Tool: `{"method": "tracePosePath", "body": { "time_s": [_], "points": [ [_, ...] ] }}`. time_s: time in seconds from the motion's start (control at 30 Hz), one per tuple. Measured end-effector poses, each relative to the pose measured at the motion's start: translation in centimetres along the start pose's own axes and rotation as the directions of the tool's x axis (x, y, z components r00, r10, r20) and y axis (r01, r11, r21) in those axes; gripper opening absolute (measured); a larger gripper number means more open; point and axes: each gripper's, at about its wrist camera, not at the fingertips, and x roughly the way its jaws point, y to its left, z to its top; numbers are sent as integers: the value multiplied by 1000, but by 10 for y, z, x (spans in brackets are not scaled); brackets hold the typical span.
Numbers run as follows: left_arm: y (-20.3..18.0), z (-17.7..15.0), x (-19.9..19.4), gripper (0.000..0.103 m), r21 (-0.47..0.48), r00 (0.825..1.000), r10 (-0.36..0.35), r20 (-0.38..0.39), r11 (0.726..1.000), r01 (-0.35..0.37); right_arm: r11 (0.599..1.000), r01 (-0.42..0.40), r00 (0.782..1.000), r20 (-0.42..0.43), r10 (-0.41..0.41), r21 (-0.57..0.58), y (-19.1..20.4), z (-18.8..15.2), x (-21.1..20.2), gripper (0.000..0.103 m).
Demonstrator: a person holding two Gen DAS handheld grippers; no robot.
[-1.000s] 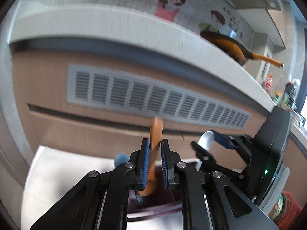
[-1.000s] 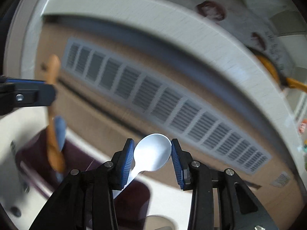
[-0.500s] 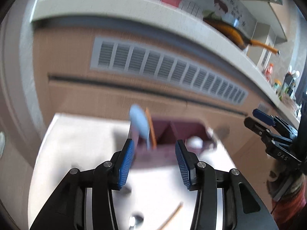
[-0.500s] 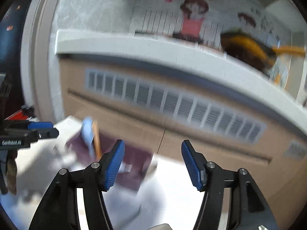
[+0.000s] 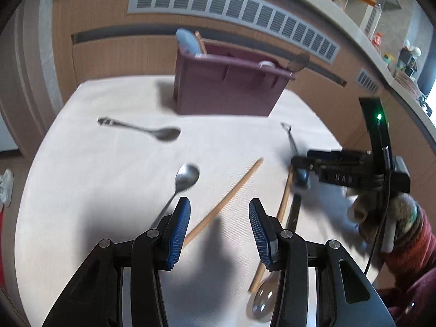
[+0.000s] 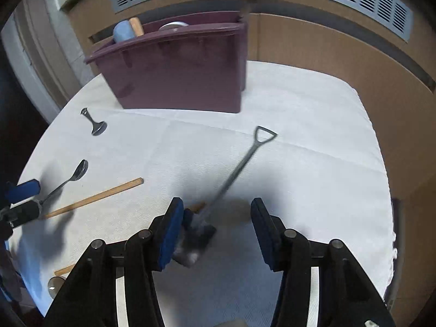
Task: Organize utensils
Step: 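Move both grippers back over the remaining utensils on the table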
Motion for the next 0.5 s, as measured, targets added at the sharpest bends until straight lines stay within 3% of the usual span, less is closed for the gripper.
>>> {"method": "tracePosePath", "body": {
  "time_s": [0.23,0.43,0.5],
  "points": [
    [25,2,3,46,-74,999,49,-17,996,-50,997,45,999,-1,-45,-57,-3,-17,-9,48],
    [34,-7,10,46,-100,996,67,-53,992,-72,988,154,988,10,-154,-30,-34,-36,-24,50],
    [31,-9,9,46,-92,996,73,-48,993,-77,991,136,991,7,-136,-10,-39,-40,-30,50]
  ]
}}
